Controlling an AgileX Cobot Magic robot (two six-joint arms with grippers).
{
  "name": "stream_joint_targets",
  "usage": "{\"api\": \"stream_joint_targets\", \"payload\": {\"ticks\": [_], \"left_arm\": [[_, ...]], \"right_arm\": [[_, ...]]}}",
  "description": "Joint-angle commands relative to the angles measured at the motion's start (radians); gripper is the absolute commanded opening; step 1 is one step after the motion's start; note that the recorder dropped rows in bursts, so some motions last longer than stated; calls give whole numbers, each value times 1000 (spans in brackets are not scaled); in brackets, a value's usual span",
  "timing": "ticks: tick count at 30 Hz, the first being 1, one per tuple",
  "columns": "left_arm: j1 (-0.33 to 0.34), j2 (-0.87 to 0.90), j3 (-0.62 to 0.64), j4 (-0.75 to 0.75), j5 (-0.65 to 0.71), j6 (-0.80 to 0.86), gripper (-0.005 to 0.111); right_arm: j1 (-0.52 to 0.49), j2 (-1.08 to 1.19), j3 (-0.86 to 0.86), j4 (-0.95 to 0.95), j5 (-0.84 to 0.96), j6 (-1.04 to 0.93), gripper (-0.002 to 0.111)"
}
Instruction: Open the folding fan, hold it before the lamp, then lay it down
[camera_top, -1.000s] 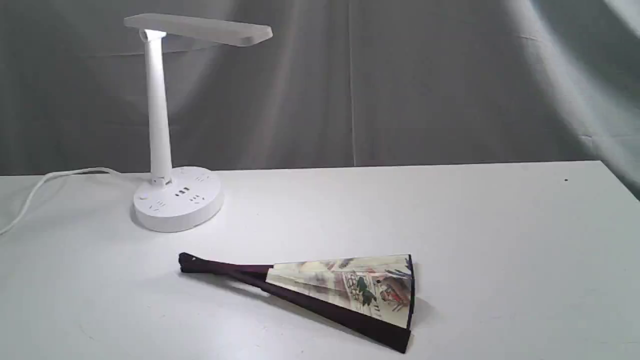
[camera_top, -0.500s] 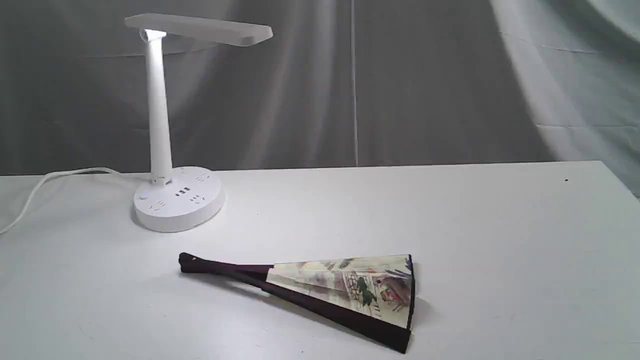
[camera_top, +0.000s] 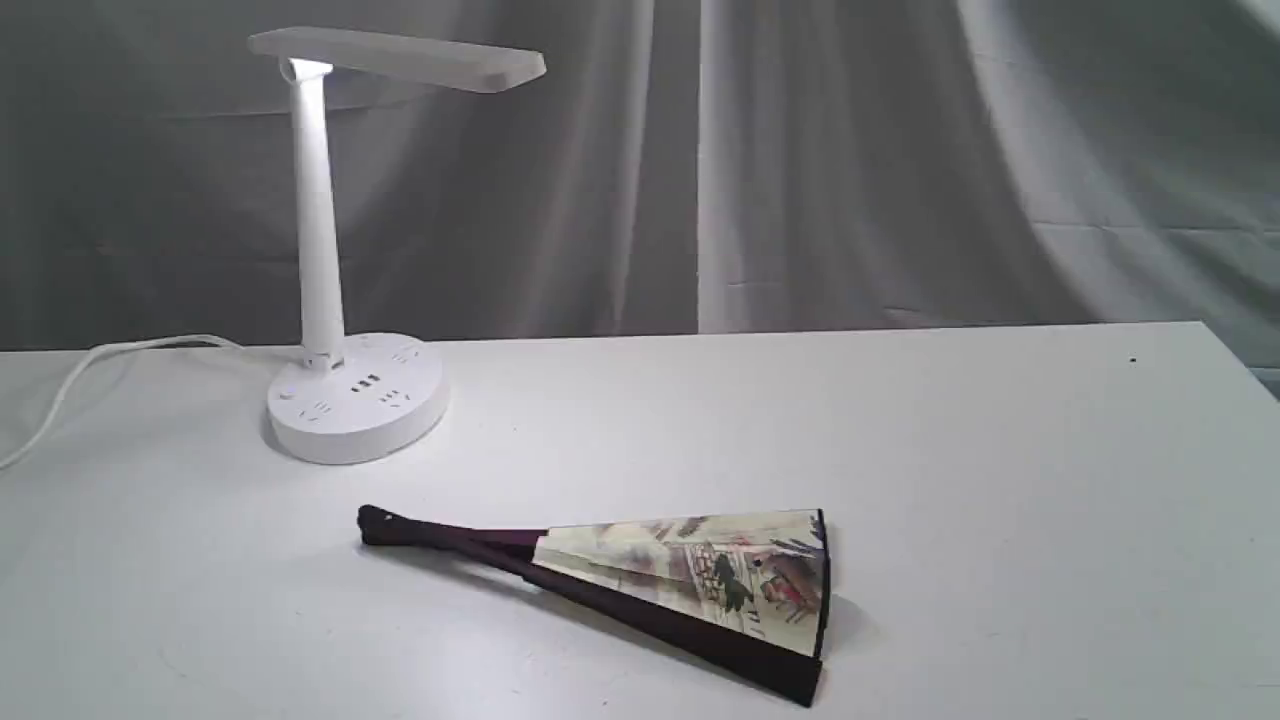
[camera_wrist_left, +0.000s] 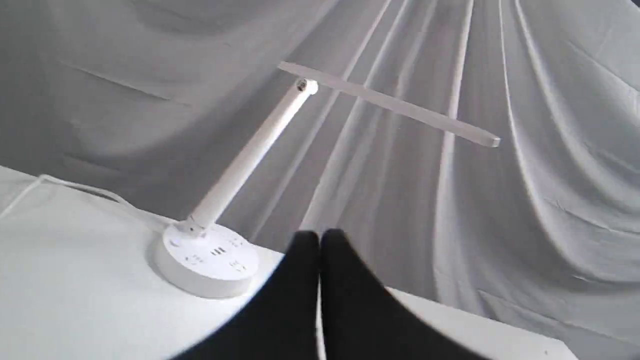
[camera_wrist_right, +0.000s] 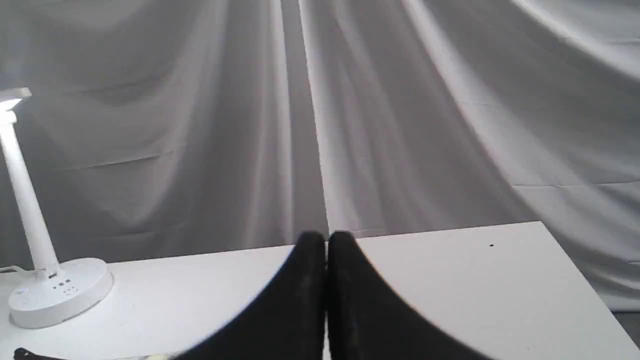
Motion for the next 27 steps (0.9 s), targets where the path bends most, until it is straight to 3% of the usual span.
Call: {"api": "stream_joint_targets", "payload": {"ticks": [1, 8, 17, 21, 27], "left_arm": [[3, -1, -44, -2, 108, 16, 0], [3, 14, -78, 26, 184, 47, 0], [3, 196, -78, 28, 203, 54, 1], [3, 289, -78, 28, 205, 143, 5], [3, 413, -78, 28, 205, 166, 5]], "right_arm": [[0, 15, -16, -18, 45, 0, 0], [0, 204, -16, 23, 52, 0, 0], [1, 424, -24, 57, 55, 0, 0], [1, 489, -102, 53, 123, -101, 0], [1, 623, -226, 30, 186, -104, 0]]}}
